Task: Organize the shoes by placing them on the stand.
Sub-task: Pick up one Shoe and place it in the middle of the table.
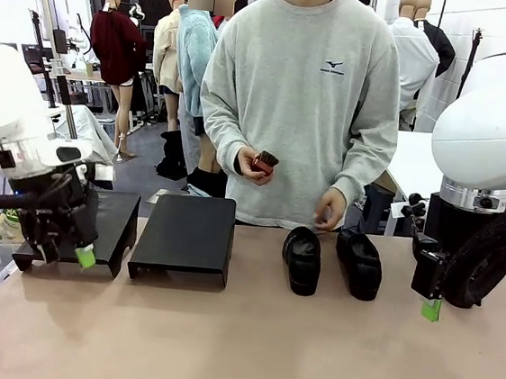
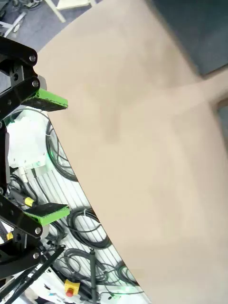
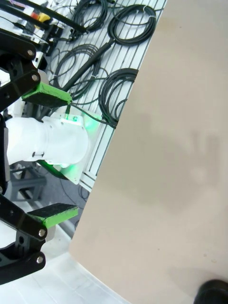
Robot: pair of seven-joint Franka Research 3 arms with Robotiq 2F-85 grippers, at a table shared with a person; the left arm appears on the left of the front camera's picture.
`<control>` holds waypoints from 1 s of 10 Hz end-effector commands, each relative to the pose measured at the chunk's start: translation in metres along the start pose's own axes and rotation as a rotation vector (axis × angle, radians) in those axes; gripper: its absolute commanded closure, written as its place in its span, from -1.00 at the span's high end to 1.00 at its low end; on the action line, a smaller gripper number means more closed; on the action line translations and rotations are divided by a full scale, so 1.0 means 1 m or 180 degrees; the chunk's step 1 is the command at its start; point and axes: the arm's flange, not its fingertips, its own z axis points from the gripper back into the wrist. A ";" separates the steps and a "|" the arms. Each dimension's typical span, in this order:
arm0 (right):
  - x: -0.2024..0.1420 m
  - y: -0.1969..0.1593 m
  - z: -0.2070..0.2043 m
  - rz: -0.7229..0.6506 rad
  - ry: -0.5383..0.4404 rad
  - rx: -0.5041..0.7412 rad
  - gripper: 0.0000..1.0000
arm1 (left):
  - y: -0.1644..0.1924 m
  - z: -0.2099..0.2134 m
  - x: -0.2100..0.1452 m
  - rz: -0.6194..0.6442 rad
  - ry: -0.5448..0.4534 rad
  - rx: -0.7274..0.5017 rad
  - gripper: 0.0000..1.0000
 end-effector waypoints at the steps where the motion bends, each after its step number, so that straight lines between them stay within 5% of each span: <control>1: -0.001 0.000 -0.001 -0.0005 0.0015 0.0020 1.00 | 0.014 -0.009 0.012 -0.0084 0.0013 0.0150 1.00; 4: -0.006 -0.011 0.005 -0.0052 -0.0102 0.0046 1.00 | 0.000 0.000 0.000 0.0000 0.0000 0.0000 1.00; 8: -0.008 -0.115 0.062 0.0080 -0.0204 0.0165 1.00 | 0.000 0.000 0.000 0.0000 0.0000 0.0000 1.00; 10: 0.018 -0.148 0.076 0.0228 -0.0125 0.0147 1.00 | 0.000 0.000 0.000 0.0000 0.0000 0.0000 1.00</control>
